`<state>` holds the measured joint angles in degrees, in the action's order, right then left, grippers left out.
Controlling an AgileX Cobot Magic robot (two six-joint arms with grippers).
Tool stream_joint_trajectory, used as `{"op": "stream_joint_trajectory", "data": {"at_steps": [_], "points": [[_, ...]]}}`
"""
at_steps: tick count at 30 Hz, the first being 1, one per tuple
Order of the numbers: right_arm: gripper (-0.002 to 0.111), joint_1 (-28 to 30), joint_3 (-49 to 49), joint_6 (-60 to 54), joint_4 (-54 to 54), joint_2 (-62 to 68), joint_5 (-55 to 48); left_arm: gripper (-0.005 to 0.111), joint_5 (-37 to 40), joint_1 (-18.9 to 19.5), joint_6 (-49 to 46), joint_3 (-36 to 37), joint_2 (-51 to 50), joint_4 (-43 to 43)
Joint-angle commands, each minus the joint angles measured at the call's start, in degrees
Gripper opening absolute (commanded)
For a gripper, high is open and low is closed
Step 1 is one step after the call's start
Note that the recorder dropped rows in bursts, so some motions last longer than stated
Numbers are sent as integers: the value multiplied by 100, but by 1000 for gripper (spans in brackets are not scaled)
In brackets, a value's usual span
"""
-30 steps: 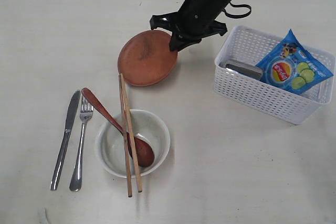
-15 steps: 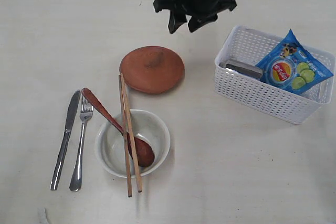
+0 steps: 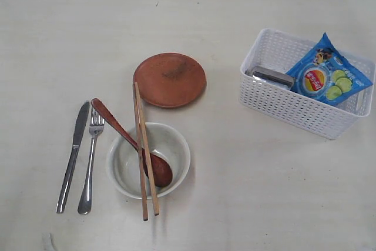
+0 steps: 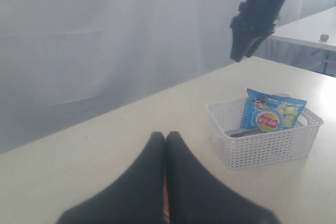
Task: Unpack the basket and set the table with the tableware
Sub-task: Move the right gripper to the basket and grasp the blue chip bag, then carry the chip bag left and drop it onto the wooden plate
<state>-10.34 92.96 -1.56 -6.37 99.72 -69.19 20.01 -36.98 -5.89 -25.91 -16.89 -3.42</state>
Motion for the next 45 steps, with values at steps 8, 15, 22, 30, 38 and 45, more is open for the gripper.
{"op": "stream_joint_trajectory", "data": {"at_steps": [8,15,22,30,38,45], "points": [[49,175,-1866,-363,1442,-428,-77,0,-6,25,39,21,18,-42],[49,175,-2044,-217,1696,-69,-77,0,-6,25,39,21,18,-42],[49,228,-2044,-144,1692,186,80,0,-6,25,39,21,18,-42],[7,228,-2044,-245,1705,273,153,0,-6,25,39,21,18,-42],[0,217,-1909,-129,2042,-35,-77,0,-17,25,39,21,18,-42],[0,217,-1341,-129,1603,-684,-77,0,-17,25,39,21,18,-42]]}}
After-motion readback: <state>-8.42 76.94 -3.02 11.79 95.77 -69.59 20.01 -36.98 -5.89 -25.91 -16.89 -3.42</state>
